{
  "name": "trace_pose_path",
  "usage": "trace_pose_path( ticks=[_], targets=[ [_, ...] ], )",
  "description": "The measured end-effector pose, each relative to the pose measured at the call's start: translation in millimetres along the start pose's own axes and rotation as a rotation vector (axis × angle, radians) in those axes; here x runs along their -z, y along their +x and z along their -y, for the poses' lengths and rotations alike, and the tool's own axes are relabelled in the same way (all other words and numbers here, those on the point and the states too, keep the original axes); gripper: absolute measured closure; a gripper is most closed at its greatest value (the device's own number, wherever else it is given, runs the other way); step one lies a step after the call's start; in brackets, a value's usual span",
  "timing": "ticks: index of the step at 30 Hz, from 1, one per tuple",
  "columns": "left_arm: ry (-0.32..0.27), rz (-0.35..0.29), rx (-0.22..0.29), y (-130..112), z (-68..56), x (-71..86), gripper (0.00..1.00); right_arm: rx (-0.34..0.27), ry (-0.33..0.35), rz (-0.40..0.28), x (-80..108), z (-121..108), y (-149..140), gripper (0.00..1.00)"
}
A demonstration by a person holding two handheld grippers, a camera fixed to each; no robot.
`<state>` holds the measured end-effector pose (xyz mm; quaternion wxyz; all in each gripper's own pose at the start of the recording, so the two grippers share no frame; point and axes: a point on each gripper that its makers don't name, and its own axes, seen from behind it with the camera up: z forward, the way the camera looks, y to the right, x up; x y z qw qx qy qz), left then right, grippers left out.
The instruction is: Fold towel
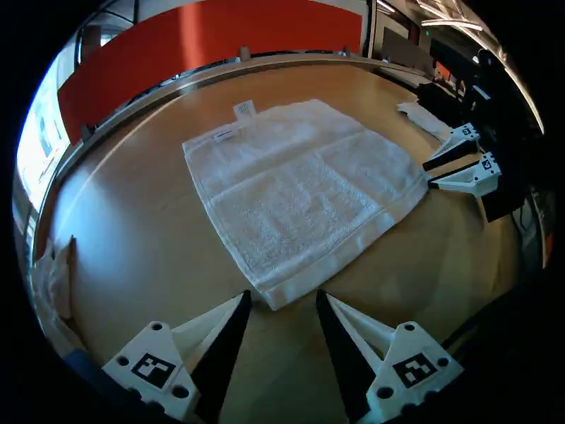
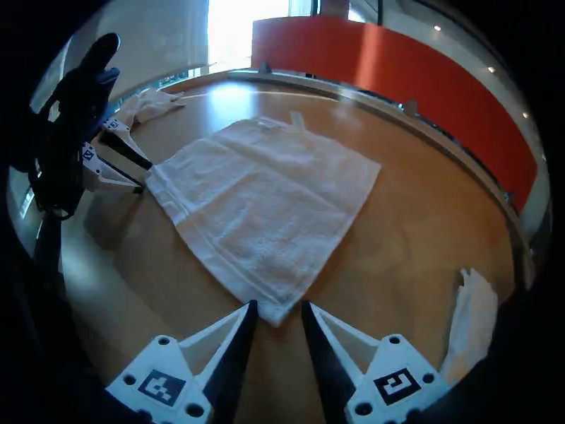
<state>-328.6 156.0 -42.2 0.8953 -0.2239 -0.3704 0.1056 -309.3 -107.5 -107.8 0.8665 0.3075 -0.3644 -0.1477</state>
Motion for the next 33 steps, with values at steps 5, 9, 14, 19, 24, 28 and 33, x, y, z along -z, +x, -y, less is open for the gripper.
trace_pose_path(
  ticks=[5,9,14,19,24,28,33],
  targets=[
    [0.006,-0.002,0.009,0.6,0.3,-0.6,0.44,-0.012,0.006,-0.007,-0.4,4.0,0.1,0.71],
    [0.007,0.000,0.013,0.8,0.5,-1.9,0.47,-0.020,0.009,-0.008,0.4,5.6,-0.1,0.73],
    [0.021,0.006,0.023,1.3,5.2,-1.7,0.72,-0.023,0.013,-0.008,0.4,6.9,0.0,0.78],
    [0.028,0.008,0.050,0.6,7.8,-0.8,0.78,-0.020,0.015,-0.005,0.0,7.7,0.2,0.81],
    [0.028,0.005,0.063,1.7,6.5,0.5,0.87,-0.020,0.026,0.000,0.8,10.3,-0.4,0.83],
    [0.032,0.003,0.097,2.5,5.1,2.6,0.89,-0.018,0.025,-0.003,2.2,10.4,1.6,0.83],
    [0.029,-0.001,0.125,2.0,3.4,4.9,0.91,-0.020,0.017,-0.015,4.7,8.1,7.1,0.83]
  ],
)
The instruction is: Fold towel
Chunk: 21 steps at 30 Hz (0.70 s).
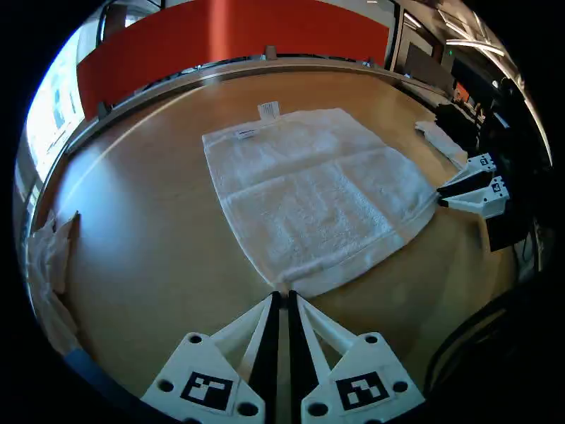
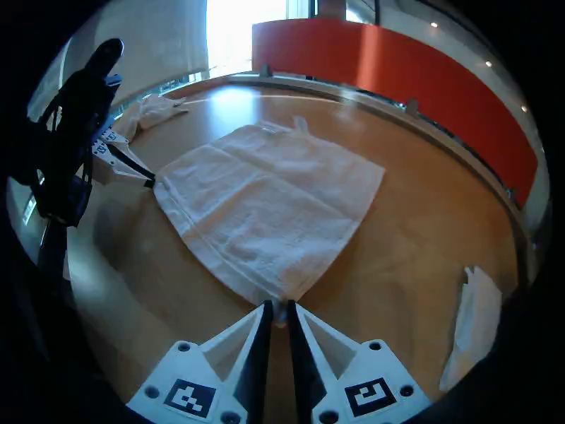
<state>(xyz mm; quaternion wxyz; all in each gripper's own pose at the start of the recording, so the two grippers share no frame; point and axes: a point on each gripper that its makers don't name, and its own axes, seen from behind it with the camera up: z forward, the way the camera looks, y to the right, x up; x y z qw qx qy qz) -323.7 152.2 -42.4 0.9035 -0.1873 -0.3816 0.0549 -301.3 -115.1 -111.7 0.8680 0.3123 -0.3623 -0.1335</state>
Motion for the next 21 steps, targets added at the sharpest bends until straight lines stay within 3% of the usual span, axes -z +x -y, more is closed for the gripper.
trace_pose_path(
  ticks=[9,21],
  targets=[
    [-0.010,0.011,0.032,-3.4,-4.1,12.0,0.92,0.014,0.003,-0.020,10.3,1.1,13.1,0.83],
    [-0.023,-0.010,0.106,10.7,-7.9,45.4,0.92,0.051,0.016,-0.050,37.9,12.4,36.4,0.83]
  ],
)
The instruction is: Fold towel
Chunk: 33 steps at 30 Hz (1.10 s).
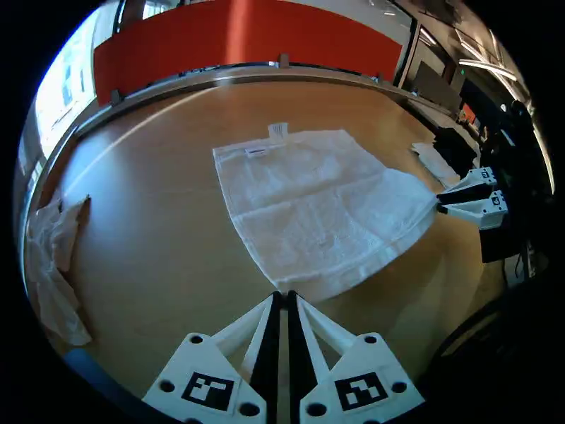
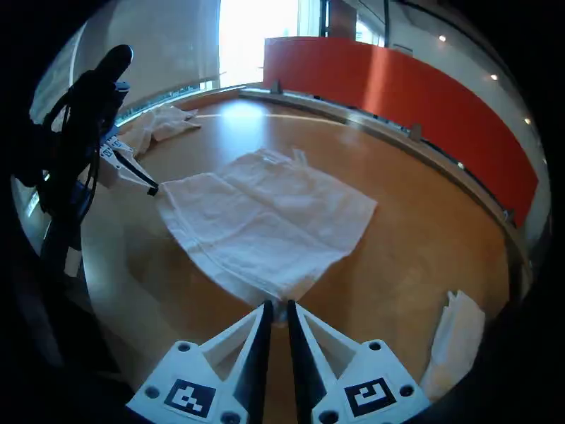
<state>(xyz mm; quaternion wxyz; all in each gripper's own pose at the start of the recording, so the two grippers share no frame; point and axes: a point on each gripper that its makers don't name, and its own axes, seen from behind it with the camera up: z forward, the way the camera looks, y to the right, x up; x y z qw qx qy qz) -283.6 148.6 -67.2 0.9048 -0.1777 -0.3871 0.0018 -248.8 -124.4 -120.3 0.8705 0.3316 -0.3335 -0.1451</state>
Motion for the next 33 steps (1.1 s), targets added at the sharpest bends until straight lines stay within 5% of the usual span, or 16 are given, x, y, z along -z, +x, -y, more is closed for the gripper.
trace_pose_path(
  ticks=[23,33],
  targets=[
    [-0.066,-0.012,0.077,22.5,-15.7,57.6,0.93,-0.013,0.014,-0.025,59.6,6.2,30.7,0.83],
    [-0.081,-0.017,0.096,26.2,-18.3,60.5,0.93,-0.020,0.016,-0.011,61.9,4.5,30.6,0.83]
  ],
)
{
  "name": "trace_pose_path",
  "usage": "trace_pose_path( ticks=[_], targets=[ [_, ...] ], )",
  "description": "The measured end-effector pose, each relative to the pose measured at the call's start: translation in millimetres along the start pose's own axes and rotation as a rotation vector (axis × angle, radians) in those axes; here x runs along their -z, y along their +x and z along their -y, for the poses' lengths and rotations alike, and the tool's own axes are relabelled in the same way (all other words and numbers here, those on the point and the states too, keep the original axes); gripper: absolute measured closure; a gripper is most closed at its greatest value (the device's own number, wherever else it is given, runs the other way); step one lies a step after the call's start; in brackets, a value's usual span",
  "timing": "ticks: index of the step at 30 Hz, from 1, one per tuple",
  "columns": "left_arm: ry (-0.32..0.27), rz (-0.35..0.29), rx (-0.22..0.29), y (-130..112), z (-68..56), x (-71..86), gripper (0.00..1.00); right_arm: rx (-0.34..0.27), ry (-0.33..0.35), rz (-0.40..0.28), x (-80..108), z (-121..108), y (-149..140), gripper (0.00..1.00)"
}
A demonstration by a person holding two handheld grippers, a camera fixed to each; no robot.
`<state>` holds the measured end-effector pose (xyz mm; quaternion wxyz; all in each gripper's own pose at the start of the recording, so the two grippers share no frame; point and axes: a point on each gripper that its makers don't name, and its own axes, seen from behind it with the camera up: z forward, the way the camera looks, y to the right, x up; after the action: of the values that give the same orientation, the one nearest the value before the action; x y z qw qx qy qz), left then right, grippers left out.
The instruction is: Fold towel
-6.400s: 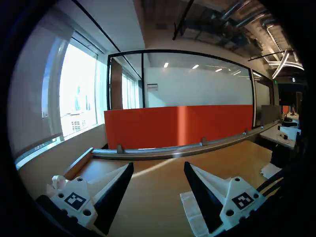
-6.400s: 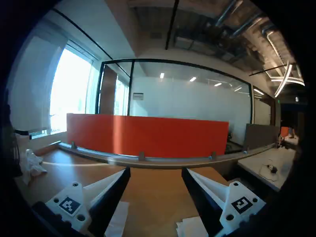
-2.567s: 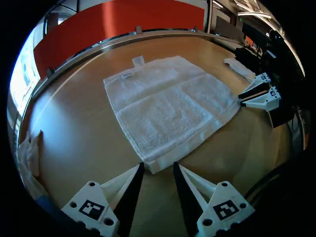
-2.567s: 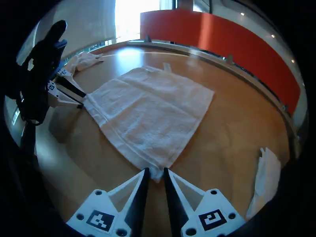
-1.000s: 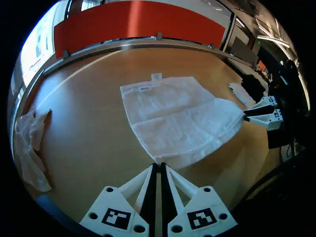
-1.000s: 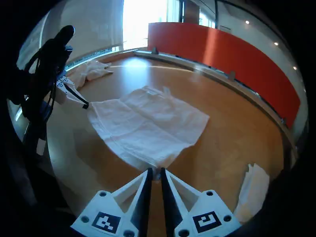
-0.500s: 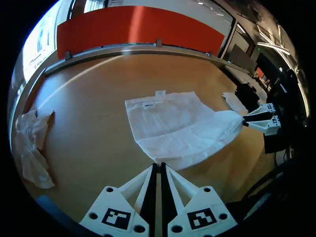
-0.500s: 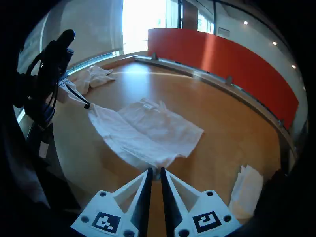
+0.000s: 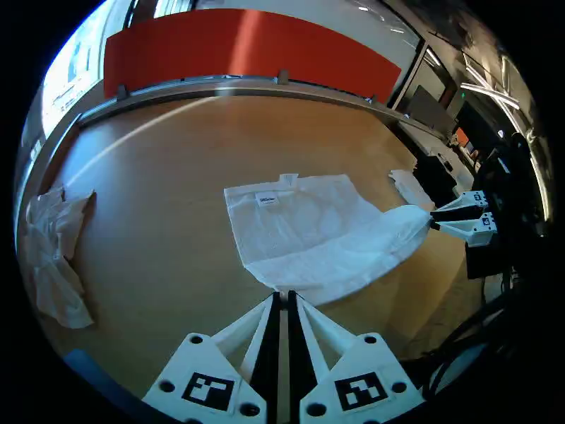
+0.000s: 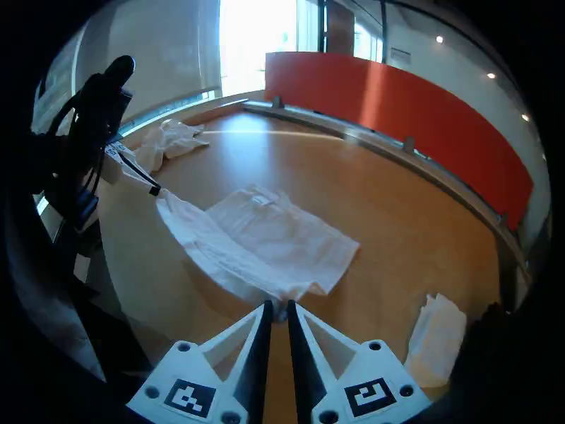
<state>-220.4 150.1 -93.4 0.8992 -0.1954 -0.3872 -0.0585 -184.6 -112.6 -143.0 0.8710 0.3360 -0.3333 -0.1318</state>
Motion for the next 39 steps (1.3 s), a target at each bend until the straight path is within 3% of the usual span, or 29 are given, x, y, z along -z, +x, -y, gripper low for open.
trace_pose_path(
  ticks=[9,24,39],
  targets=[
    [0.011,-0.032,0.007,28.5,13.9,-20.6,0.92,0.011,-0.018,0.001,-19.0,-20.9,15.4,0.84],
    [0.023,-0.035,0.036,70.0,47.0,-77.9,0.92,-0.008,-0.050,0.045,-72.4,-69.0,29.0,0.84],
    [0.024,-0.042,0.018,84.2,56.6,-100.7,0.93,-0.061,-0.067,0.061,-92.4,-89.8,27.0,0.83]
  ],
)
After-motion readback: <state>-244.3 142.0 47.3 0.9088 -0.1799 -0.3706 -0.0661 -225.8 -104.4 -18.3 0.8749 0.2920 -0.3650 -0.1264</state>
